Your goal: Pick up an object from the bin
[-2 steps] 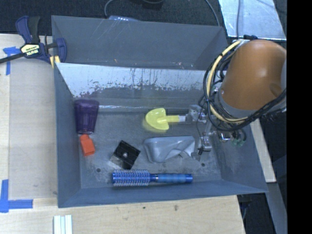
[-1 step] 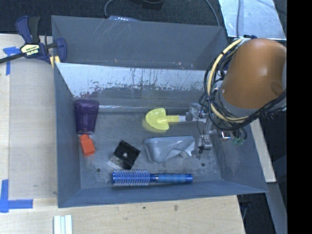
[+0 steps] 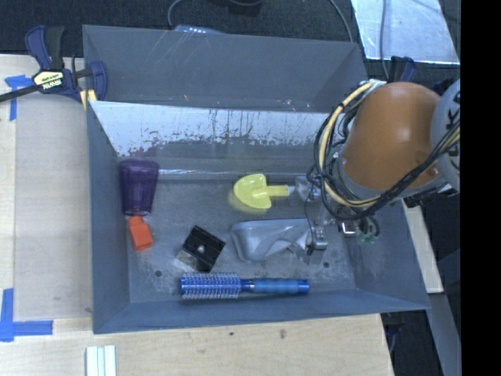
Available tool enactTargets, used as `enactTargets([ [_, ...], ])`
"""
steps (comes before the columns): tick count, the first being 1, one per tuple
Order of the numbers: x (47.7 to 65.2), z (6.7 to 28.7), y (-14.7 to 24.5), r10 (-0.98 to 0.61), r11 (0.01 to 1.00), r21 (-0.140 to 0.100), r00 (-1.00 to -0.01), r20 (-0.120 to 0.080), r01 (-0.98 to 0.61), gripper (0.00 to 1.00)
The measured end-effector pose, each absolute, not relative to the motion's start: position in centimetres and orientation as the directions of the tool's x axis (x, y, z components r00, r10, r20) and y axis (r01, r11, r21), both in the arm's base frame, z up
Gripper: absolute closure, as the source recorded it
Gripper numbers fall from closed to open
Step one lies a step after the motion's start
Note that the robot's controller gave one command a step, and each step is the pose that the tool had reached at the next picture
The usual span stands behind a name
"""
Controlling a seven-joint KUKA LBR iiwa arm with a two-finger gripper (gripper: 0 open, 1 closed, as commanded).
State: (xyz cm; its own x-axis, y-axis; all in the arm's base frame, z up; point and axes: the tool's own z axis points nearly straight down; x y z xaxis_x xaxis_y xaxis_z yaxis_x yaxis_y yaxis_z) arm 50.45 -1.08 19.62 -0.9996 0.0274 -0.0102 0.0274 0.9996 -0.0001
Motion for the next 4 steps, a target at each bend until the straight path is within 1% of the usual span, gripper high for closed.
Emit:
enactTargets([
  [1,52.7,14.5,-1.5,0.03,1.0,0.0,-1.0,-0.006,0.03,0.0],
  [2,54.2,7.0,-3.0,-0.146,0.989,-0.002,-0.989,-0.014,-0.146,1.0],
  [4,54.2,7.0,-3.0,-0.146,0.989,-0.002,-0.989,-0.014,-0.146,1.0],
])
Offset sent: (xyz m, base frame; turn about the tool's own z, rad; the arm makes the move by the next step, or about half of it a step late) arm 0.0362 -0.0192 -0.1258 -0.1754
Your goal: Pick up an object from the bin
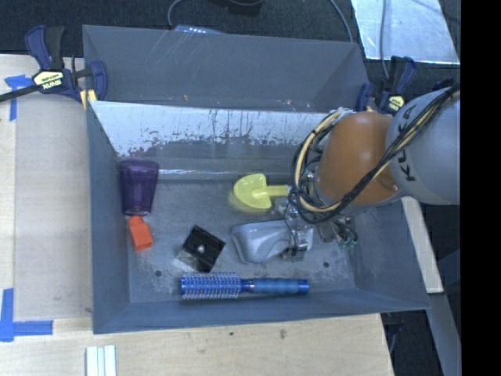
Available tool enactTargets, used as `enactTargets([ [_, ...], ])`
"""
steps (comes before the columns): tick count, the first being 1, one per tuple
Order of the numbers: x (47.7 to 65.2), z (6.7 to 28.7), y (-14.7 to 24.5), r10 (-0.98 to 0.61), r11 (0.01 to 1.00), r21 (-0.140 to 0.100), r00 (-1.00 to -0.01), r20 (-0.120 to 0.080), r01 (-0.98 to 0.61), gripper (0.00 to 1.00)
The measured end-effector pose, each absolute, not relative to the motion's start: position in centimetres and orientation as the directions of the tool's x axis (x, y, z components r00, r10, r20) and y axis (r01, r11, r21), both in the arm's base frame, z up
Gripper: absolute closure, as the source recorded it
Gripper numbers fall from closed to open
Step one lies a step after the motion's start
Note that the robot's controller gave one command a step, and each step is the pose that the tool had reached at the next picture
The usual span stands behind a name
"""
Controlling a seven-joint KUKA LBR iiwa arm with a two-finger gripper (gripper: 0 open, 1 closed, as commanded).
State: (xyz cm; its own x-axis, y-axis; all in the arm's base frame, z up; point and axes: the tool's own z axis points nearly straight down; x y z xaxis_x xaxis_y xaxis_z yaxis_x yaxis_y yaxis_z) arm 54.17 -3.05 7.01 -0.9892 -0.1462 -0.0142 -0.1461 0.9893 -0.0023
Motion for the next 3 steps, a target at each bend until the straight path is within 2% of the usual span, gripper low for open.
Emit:
enactTargets([
  [3,54.17,7.01,-3.04,-0.146,0.989,-0.002,-0.989,-0.014,-0.146,1.0],
])
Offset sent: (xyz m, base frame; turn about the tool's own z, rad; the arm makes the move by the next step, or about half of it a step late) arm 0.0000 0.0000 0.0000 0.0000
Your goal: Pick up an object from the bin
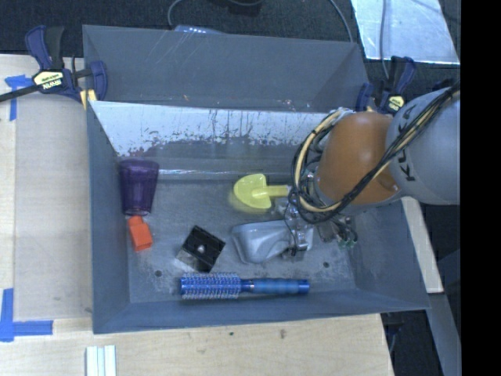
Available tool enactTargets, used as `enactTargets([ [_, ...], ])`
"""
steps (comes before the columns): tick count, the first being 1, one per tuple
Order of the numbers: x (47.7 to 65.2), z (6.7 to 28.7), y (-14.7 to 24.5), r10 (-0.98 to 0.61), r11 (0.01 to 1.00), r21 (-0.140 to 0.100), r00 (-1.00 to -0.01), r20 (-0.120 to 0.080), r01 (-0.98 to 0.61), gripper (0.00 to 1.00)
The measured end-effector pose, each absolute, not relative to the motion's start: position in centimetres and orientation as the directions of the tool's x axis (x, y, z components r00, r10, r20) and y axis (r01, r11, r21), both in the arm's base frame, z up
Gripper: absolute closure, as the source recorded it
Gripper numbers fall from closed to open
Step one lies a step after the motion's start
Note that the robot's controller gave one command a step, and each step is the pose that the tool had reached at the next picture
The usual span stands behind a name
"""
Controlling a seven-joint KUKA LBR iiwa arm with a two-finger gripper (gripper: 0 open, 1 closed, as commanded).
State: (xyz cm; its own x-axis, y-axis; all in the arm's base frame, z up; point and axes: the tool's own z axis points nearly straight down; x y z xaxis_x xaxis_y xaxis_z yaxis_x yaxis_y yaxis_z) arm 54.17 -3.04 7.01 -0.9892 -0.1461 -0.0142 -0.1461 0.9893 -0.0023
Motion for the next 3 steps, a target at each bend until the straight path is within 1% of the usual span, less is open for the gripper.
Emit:
enactTargets([
  [3,54.17,7.01,-3.04,-0.146,0.989,-0.002,-0.989,-0.014,-0.146,1.0],
])
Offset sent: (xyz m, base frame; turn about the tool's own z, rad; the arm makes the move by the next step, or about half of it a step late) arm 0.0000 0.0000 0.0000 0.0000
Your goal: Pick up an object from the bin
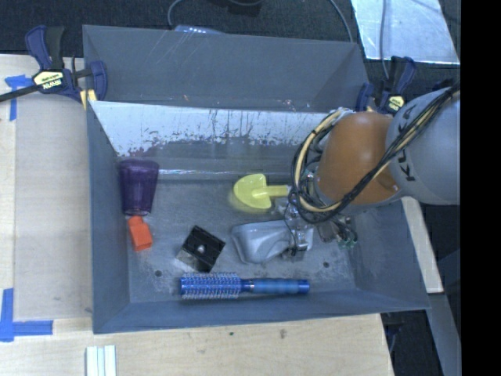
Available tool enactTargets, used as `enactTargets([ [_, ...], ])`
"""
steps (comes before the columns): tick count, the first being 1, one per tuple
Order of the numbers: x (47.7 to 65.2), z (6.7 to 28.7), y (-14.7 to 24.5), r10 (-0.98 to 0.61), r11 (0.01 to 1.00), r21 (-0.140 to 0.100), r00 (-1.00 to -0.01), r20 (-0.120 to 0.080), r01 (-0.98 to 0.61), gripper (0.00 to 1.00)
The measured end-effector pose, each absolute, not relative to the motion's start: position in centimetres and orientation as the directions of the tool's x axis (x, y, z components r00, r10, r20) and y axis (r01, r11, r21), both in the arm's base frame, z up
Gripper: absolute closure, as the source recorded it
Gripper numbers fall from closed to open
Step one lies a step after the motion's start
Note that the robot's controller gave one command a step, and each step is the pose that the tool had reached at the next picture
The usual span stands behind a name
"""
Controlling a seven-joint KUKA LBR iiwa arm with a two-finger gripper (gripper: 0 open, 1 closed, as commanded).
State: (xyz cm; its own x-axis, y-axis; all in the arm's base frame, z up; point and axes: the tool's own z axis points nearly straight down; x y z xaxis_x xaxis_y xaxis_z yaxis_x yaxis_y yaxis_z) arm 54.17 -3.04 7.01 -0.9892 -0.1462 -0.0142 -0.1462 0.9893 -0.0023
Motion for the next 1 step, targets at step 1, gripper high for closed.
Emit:
enactTargets([
  [1,54.17,7.01,-3.04,-0.146,0.989,-0.002,-0.989,-0.014,-0.146,1.0],
])
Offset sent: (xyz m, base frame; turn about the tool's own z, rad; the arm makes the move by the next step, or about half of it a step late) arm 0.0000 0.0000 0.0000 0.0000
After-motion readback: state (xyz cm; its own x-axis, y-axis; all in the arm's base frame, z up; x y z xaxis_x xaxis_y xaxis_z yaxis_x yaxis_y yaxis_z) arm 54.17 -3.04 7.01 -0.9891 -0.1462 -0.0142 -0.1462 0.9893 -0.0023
